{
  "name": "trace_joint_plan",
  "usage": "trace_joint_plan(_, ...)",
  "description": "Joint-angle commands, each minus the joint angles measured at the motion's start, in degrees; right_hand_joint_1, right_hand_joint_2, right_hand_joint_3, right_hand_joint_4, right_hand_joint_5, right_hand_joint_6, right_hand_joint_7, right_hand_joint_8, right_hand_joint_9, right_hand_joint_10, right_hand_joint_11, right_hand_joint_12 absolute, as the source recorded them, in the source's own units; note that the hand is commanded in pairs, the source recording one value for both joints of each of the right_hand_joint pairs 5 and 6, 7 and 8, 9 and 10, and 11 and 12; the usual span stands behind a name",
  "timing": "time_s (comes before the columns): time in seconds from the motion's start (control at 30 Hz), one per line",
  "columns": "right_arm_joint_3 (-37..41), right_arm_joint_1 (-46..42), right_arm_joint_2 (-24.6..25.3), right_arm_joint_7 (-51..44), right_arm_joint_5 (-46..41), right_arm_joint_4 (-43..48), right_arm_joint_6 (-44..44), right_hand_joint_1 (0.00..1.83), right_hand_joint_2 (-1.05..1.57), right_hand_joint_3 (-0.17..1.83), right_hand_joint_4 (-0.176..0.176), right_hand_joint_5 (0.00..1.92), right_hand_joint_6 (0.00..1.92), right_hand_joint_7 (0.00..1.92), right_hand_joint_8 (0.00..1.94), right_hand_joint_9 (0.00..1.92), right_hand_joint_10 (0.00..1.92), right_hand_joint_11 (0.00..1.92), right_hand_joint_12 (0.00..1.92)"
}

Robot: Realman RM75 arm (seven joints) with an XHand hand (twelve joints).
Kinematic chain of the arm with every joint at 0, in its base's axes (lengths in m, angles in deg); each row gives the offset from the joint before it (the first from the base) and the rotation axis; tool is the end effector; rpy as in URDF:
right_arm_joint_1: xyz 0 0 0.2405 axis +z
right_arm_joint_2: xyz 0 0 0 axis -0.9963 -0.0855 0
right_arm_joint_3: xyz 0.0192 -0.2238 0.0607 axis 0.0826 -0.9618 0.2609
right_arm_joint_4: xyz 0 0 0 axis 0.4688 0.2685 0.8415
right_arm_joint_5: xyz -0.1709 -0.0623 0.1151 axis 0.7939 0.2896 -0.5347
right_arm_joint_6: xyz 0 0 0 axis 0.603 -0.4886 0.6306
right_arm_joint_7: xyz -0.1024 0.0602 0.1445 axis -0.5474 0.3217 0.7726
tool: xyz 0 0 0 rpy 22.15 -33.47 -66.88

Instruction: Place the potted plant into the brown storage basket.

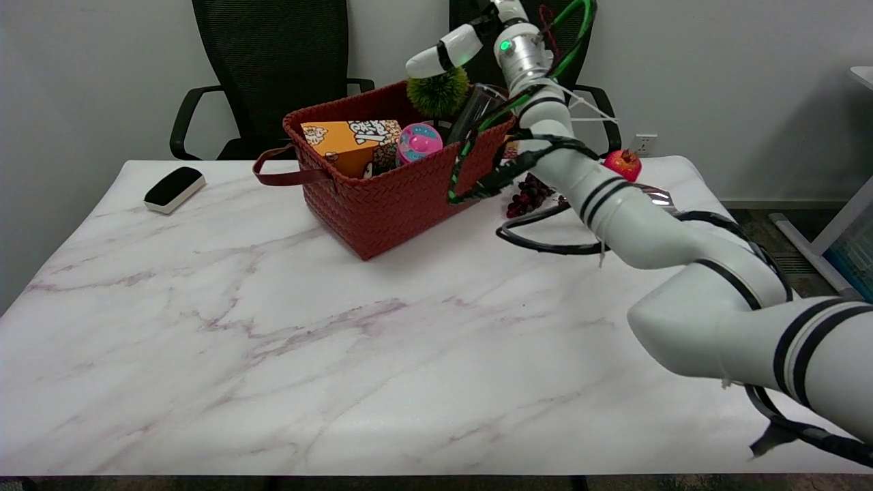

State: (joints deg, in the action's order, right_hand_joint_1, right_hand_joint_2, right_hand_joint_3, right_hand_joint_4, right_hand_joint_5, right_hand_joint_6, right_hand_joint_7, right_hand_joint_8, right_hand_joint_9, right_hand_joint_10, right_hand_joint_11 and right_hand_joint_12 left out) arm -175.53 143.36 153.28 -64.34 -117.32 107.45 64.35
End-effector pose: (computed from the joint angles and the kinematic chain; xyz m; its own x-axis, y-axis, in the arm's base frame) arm -0.0494 -0.5813 0.3010 0.6185 0.3570 0.7000 -0.7144 -0.1155 0.6901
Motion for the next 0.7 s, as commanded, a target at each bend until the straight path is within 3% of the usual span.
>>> trace_joint_plan(0.03,3.4,-25.4,-13.9,0.2,-9.0,36.3,9.3,1.23,-0.37,0.54,0.0,0.0,0.0,0.4,0.4,0.25,0.25,0.38,0.38)
trace_joint_plan(0.4,9.6,-47.3,-16.4,0.2,-7.3,52.1,16.9,1.17,-0.34,0.58,0.0,0.0,0.0,0.36,0.36,0.18,0.18,0.35,0.35)
trace_joint_plan(0.7,9.9,-58.9,-17.2,5.1,5.9,54.8,27.1,1.16,-0.37,0.59,0.0,0.0,0.0,0.27,0.27,0.1,0.1,0.26,0.26)
